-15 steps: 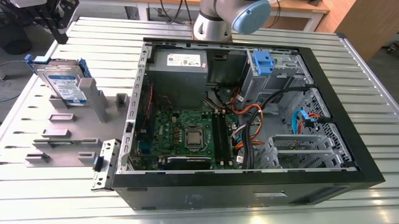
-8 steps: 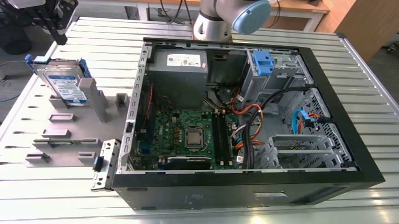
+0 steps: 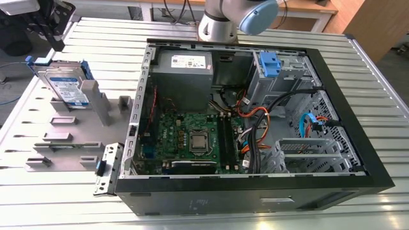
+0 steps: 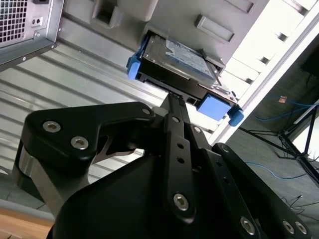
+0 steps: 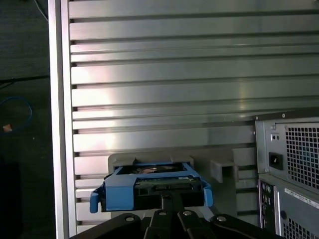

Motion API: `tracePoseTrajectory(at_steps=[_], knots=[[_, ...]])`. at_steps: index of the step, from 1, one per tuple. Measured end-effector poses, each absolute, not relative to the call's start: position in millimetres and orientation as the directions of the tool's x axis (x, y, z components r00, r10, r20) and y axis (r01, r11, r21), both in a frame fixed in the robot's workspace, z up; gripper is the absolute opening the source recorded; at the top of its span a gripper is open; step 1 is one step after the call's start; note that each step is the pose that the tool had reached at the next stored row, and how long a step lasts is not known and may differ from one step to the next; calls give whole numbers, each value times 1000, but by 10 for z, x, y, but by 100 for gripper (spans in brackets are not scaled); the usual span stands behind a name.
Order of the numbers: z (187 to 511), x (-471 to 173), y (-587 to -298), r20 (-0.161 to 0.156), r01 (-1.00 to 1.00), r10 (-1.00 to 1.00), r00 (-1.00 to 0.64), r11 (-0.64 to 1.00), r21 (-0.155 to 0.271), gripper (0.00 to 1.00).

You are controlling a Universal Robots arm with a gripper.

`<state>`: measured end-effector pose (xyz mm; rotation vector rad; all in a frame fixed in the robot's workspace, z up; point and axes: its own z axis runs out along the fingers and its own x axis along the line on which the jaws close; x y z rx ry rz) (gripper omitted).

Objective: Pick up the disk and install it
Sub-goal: 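Reach for the disk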

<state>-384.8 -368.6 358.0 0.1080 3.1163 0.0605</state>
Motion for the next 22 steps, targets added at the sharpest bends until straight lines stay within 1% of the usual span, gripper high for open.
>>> tracePoseTrajectory(at_steps=[7, 14, 22], knots=[[3556, -3864, -3818, -22, 69, 70, -997, 997, 35, 11], [3545, -3884, -3818, -22, 69, 70, -997, 997, 34, 11], [3442, -3922, -3818, -22, 69, 70, -997, 997, 34, 11]])
